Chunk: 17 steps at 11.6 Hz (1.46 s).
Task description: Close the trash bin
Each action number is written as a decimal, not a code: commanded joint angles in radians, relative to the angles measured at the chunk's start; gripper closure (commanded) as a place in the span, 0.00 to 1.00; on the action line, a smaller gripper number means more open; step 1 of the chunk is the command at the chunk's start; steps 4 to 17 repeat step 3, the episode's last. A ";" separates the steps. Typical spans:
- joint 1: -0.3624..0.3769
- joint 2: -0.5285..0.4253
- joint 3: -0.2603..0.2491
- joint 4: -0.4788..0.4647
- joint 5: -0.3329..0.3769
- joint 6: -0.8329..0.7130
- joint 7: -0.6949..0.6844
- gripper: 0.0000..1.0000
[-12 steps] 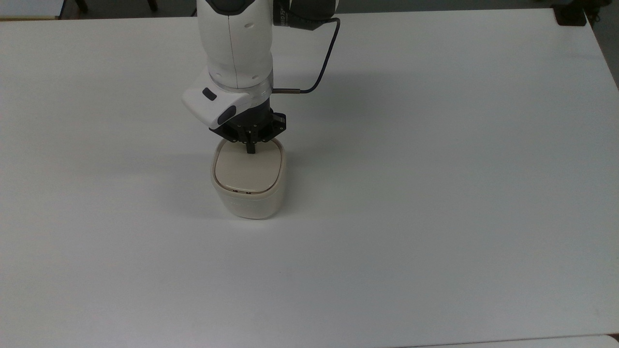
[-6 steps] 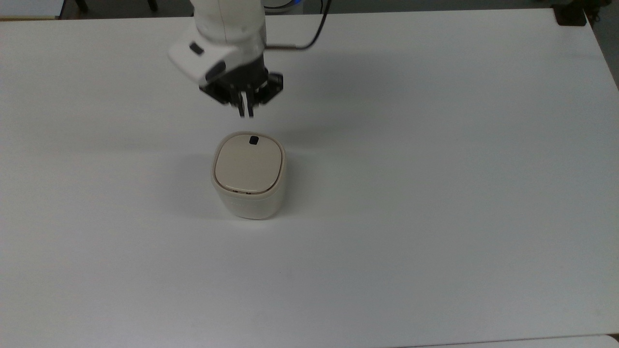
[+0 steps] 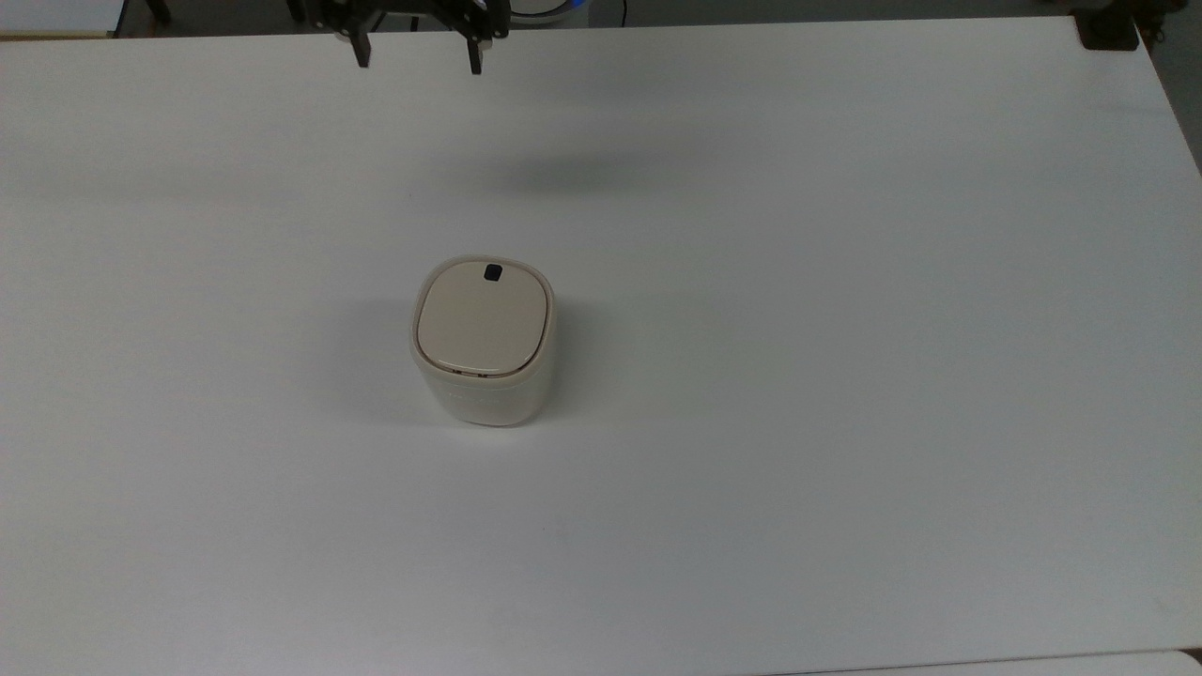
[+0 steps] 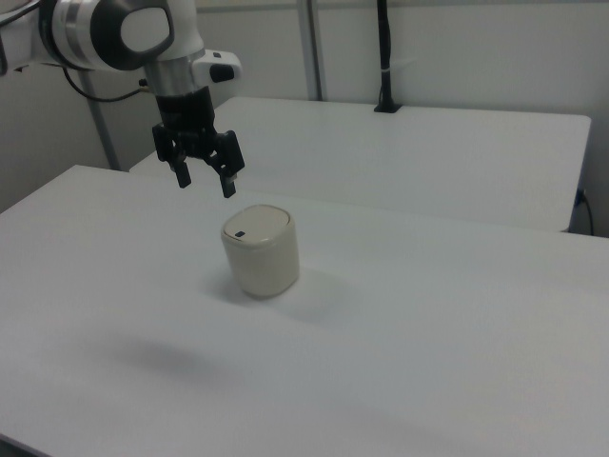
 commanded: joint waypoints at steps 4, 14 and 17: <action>-0.012 -0.025 0.002 -0.031 -0.014 0.000 0.012 0.00; -0.012 -0.025 0.002 -0.031 -0.014 0.000 0.012 0.00; -0.012 -0.025 0.002 -0.031 -0.014 0.000 0.012 0.00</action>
